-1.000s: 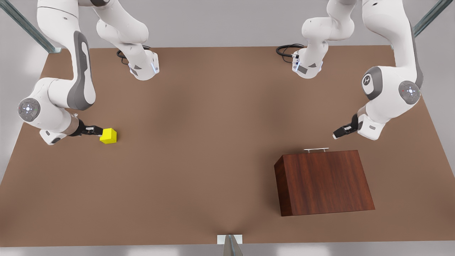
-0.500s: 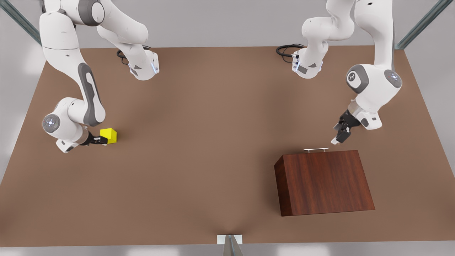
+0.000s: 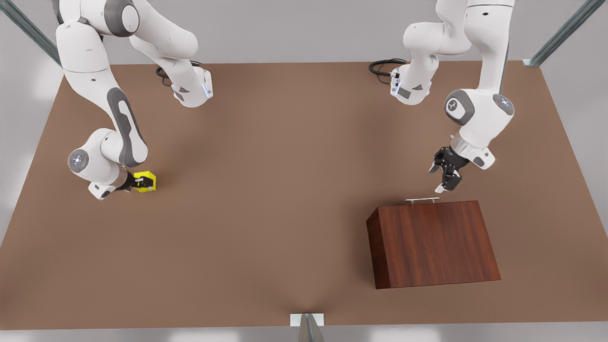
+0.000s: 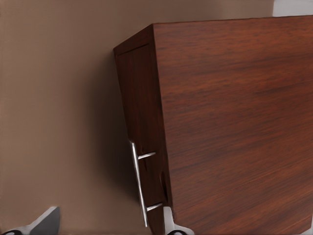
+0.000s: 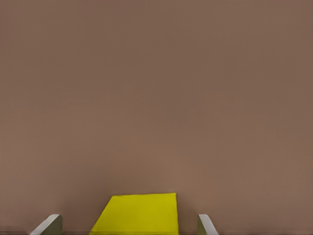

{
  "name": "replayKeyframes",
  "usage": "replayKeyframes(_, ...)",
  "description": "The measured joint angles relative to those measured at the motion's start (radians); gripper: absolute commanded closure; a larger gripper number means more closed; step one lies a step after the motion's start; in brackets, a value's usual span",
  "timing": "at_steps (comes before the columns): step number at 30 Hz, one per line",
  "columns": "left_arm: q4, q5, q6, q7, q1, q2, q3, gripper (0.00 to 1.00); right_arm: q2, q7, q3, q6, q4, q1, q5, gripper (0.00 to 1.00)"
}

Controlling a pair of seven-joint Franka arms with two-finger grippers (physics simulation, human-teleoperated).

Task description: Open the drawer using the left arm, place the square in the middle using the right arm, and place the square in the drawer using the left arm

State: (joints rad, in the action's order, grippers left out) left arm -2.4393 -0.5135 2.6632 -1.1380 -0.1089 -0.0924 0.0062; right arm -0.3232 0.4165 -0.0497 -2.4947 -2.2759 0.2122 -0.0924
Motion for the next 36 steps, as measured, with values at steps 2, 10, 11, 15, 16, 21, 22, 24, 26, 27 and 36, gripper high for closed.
replayKeyframes(2,-0.01,-0.002,0.009,-0.004,-0.005,0.006,0.0,0.0,-0.002,0.014,-0.001,-0.003,-0.01,0.004,-0.002,0.0)
replayKeyframes(10,-0.014,-0.006,0.059,-0.017,0.003,0.065,-0.044,0.0,-0.017,0.059,-0.002,-0.035,-0.032,0.01,-0.003,0.23)
replayKeyframes(11,-0.013,-0.007,0.066,-0.018,-0.001,0.072,-0.047,0.0,-0.018,0.063,-0.002,-0.037,-0.03,0.009,-0.003,0.23)
replayKeyframes(15,-0.012,-0.016,0.097,-0.022,-0.022,0.097,-0.056,0.0,-0.024,0.076,-0.002,-0.042,-0.031,0.009,-0.003,0.29)
replayKeyframes(16,-0.011,-0.021,0.104,-0.023,-0.028,0.102,-0.057,0.0,-0.026,0.079,-0.002,-0.043,-0.031,0.009,-0.003,0.29)
replayKeyframes(21,-0.002,-0.038,0.135,-0.027,-0.059,0.123,-0.058,0.0,-0.034,0.093,-0.002,-0.047,-0.027,0.009,-0.005,0.34)
replayKeyframes(22,-0.001,-0.039,0.139,-0.028,-0.061,0.125,-0.057,0.0,-0.035,0.096,-0.002,-0.047,-0.026,0.009,-0.006,0.34)
replayKeyframes(24,0.0,-0.04,0.147,-0.029,-0.061,0.126,-0.056,0.0,-0.035,0.103,-0.002,-0.048,-0.026,0.009,-0.009,0.34)
replayKeyframes(26,0.001,-0.039,0.154,-0.03,-0.052,0.127,-0.055,0.0,-0.034,0.11,-0.002,-0.049,-0.024,0.009,-0.011,0.34)
replayKeyframes(27,0.001,-0.039,0.158,-0.031,-0.044,0.131,-0.054,0.0,-0.032,0.114,-0.002,-0.049,-0.023,0.009,-0.012,0.34)
replayKeyframes(36,0.002,-0.041,0.194,-0.034,0.006,0.171,-0.055,0.0,0.036,0.145,0.009,-0.045,0.058,-0.234,-0.015,0.34)
